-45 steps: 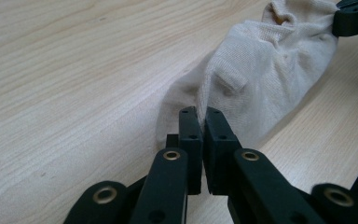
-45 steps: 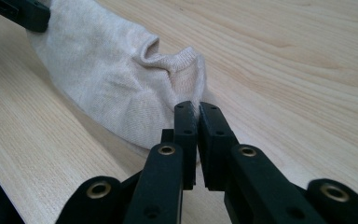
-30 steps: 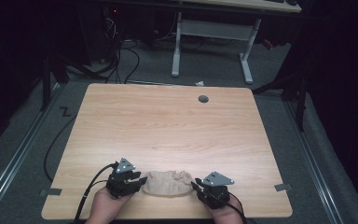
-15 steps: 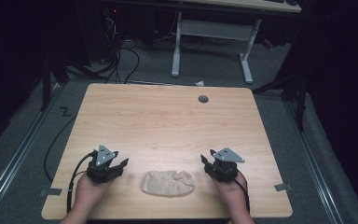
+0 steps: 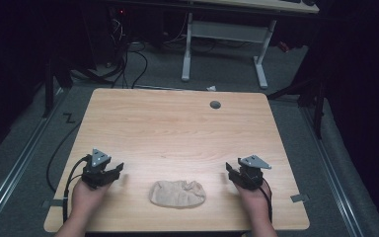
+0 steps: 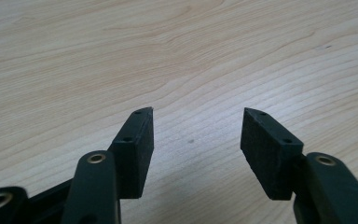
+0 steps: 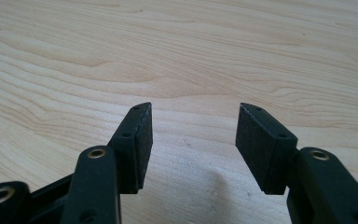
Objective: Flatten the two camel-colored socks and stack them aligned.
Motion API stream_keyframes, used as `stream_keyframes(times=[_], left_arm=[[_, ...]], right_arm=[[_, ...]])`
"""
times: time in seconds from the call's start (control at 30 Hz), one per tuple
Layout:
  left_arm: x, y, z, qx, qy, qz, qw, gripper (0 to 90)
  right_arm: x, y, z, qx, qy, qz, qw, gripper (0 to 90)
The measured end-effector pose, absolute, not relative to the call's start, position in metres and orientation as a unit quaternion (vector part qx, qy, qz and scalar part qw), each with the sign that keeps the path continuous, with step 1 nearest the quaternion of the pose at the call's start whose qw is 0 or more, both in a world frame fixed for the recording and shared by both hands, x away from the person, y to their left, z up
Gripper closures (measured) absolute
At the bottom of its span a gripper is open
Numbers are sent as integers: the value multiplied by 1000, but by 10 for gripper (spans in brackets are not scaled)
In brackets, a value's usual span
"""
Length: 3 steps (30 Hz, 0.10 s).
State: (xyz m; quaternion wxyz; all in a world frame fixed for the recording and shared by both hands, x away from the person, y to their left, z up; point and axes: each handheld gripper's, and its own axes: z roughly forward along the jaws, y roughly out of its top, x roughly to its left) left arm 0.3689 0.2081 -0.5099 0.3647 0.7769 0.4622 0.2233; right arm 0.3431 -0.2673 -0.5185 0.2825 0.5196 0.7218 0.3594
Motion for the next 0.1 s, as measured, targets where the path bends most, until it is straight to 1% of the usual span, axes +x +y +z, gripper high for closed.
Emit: stream_keyframes(times=[0.1], left_arm=[[368, 205, -506, 782, 452, 226, 365, 446]], right_arm=[[341, -267, -518, 512, 726, 358, 287, 463]])
